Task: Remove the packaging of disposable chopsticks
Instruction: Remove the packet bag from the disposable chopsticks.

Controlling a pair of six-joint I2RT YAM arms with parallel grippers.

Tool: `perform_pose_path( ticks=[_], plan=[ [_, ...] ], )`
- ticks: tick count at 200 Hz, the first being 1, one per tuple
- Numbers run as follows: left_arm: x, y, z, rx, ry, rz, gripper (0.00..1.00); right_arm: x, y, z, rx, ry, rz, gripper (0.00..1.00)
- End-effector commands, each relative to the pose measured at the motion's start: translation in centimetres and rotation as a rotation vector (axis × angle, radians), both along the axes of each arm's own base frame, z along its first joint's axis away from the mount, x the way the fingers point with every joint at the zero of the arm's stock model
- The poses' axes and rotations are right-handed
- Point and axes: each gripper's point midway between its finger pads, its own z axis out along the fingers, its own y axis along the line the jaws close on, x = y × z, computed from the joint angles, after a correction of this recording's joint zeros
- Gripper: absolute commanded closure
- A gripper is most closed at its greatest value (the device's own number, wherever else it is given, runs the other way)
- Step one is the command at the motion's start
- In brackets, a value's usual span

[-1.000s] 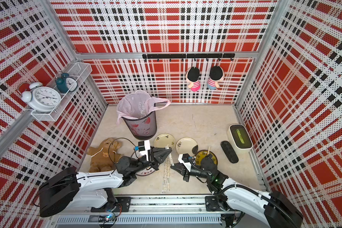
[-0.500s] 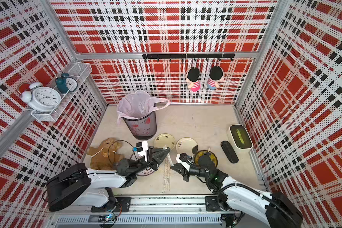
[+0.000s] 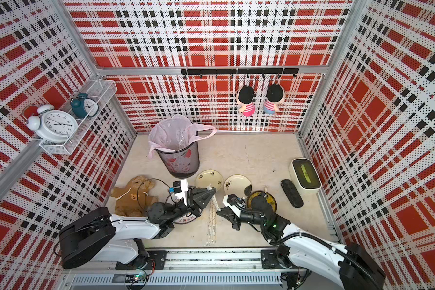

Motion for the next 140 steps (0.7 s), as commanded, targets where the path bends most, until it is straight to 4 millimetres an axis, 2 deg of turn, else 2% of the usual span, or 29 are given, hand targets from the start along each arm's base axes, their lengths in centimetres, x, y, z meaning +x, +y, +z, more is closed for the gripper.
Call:
perform_pose_path(
  ticks=[1, 25, 59, 78, 110, 127, 140],
  plan=[
    [-0.6, -2.0, -9.6, 0.313, 0.183, -0.060, 0.85, 0.0, 0.0, 11.9, 0.288, -0.311, 0.002, 1.00],
    [-0.8, -2.0, -9.4, 0.313, 0.185, -0.056, 0.96, 0.0, 0.1, 11.8, 0.286, -0.307, 0.005, 1.00],
    [-1.0, -1.4, -8.7, 0.295, 0.177, -0.043, 0.96, 0.2, 0.0, 11.1, 0.277, -0.296, -0.008, 1.00],
    [-1.1, -1.4, -7.7, 0.282, 0.138, -0.041, 0.92, 0.4, 0.0, 10.3, 0.264, -0.278, -0.019, 1.00],
    [-1.6, -1.4, -5.0, 0.234, 0.086, -0.061, 0.81, 0.9, 0.0, 7.7, 0.227, -0.224, -0.042, 1.00],
    [-1.7, -1.4, -3.4, 0.213, 0.056, -0.062, 0.73, 0.9, -0.1, 6.6, 0.216, -0.201, -0.048, 1.00],
    [-1.7, -1.5, -2.2, 0.199, 0.032, -0.060, 0.63, 0.8, -0.2, 5.8, 0.207, -0.181, -0.047, 1.00]
  ],
)
